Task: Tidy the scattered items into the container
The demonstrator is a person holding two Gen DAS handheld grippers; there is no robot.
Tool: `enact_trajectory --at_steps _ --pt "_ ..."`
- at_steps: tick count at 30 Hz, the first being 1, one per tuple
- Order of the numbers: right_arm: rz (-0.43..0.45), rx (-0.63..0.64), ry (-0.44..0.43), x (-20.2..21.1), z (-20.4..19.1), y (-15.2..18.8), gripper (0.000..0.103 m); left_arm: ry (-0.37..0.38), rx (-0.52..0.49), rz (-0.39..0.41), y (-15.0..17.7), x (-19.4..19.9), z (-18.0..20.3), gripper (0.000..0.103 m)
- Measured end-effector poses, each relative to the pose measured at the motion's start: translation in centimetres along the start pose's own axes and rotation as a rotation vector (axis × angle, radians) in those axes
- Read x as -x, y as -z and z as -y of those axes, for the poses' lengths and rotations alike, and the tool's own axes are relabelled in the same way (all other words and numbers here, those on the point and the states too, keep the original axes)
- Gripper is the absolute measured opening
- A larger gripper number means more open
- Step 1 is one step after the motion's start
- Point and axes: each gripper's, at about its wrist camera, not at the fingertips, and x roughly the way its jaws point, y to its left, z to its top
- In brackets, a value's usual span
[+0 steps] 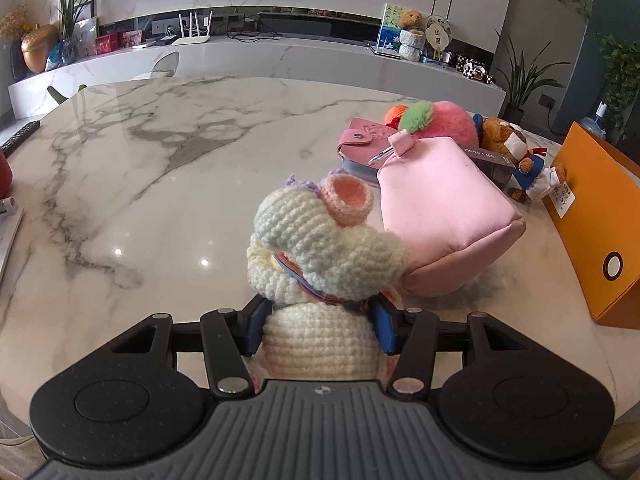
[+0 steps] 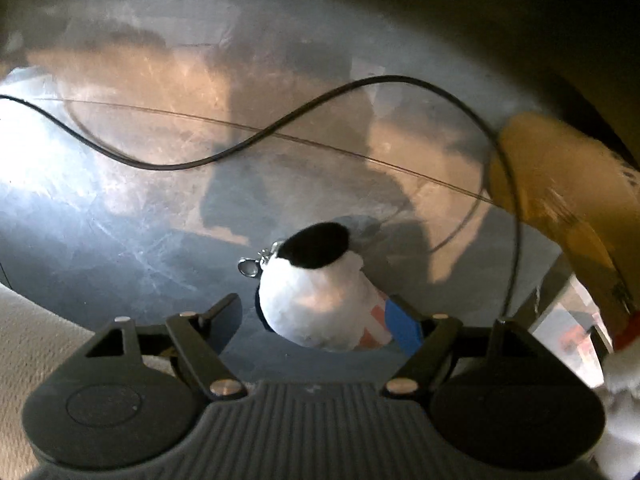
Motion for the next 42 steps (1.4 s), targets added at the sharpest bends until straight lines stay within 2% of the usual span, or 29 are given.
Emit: enact_trajectory --at_steps 7,8,13,16,20,24,27,31,33,35,39,42 --pt "-0.047 0.127 0.05 -1.8 -1.6 -1.0 0.083 -0.001 -0.007 0.004 -0.1 -0.2 0.2 0.062" --pt "-0.048 0.162 0.073 -2.1 -2.1 -1.1 0.087 -0.002 -0.008 0.005 -0.1 -0.2 0.2 0.062" --pt "-0.003 0.395 0.187 -2.8 -4.7 -1.3 0.094 -0.002 -0.008 0.006 0.0 -0.2 0.2 0.062" --pt "-0.009 0.437 0.228 -3.9 -4.6 -1.9 0.097 -0.002 -0.007 0.008 0.0 -0.2 0.2 0.062" --pt "-0.114 0.404 0.136 -5.3 -3.6 -2.5 0.098 -0.003 -0.008 0.009 0.0 -0.2 0.2 0.062" --pt "-0.151 0.45 0.079 -5.2 -3.7 -2.5 0.102 -0.007 -0.016 0.012 0.0 -0.3 0.4 0.062" --pt "-0.199 0.479 0.101 -6.0 -4.0 -2.5 0.102 -0.007 -0.016 0.011 -0.1 -0.4 0.5 0.062" --pt "-0.215 0.554 0.178 -6.8 -4.4 -2.4 0.102 -0.007 -0.019 0.012 -0.1 -0.6 0.5 0.062" --pt "-0.209 0.561 0.172 -6.7 -4.2 -2.4 0.097 -0.008 -0.021 0.014 -0.2 -0.7 0.5 0.062" --pt "-0.211 0.543 0.126 -6.4 -3.7 -2.5 0.073 -0.01 -0.021 0.016 -0.2 -0.9 0.5 0.062" --pt "-0.186 0.512 0.098 -5.3 -2.9 -2.5 0.068 -0.011 -0.024 0.018 -0.2 -0.9 0.6 0.062" --pt "-0.135 0.507 0.071 -3.4 -2.6 -2.6 0.065 -0.011 -0.023 0.018 -0.2 -0.9 0.6 0.062"
